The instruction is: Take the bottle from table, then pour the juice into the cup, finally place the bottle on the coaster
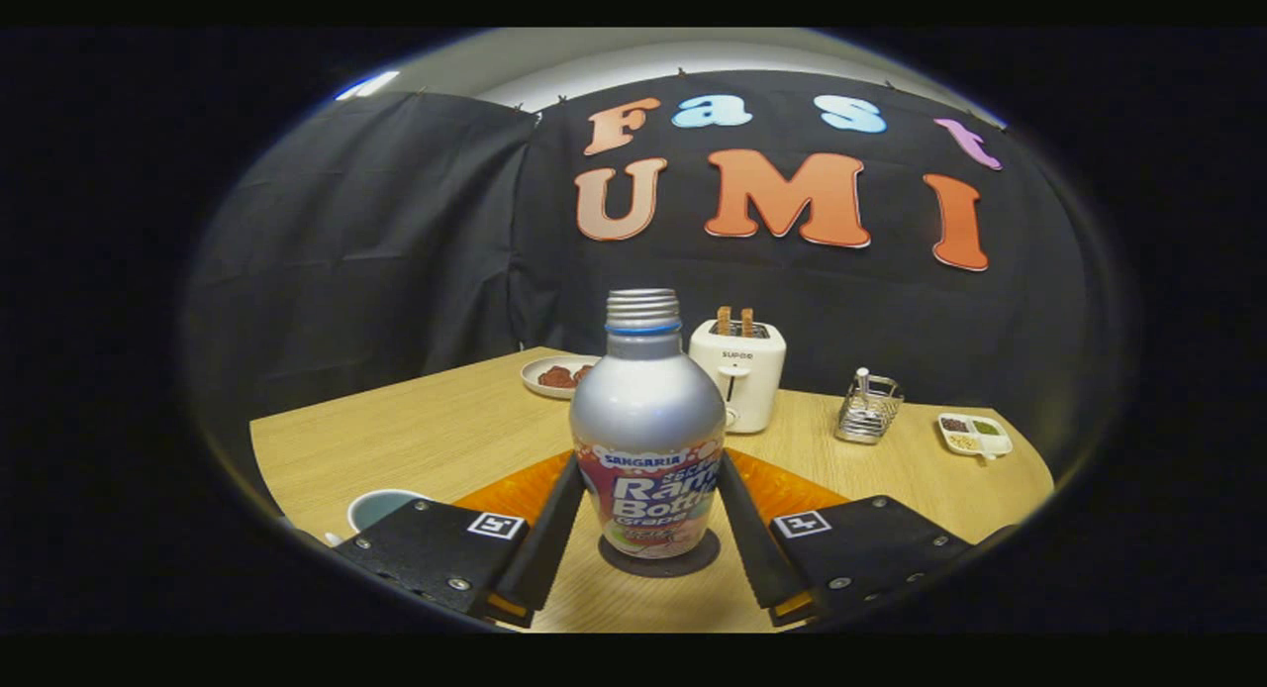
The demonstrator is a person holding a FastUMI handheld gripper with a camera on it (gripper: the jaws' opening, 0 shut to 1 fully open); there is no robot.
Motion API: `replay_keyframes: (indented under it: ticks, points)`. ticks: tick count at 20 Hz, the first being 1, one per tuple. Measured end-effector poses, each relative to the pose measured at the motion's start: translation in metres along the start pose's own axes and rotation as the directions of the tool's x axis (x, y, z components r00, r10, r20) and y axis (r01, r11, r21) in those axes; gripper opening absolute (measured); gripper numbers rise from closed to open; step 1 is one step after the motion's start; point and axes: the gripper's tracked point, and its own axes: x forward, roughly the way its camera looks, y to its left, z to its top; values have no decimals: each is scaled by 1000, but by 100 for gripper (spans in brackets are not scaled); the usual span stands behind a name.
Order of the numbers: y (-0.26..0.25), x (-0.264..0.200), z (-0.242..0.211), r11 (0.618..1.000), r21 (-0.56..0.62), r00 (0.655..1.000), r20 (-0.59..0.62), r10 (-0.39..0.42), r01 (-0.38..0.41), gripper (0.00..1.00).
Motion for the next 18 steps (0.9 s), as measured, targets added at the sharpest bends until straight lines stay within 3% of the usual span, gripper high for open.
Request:
replay_keyframes:
  ticks: [8,18]
  points:
    - [-5,16,-33,997,71,998,-61,-11,16,77]
    - [-5,17,-41,997,72,998,-49,-30,33,77]
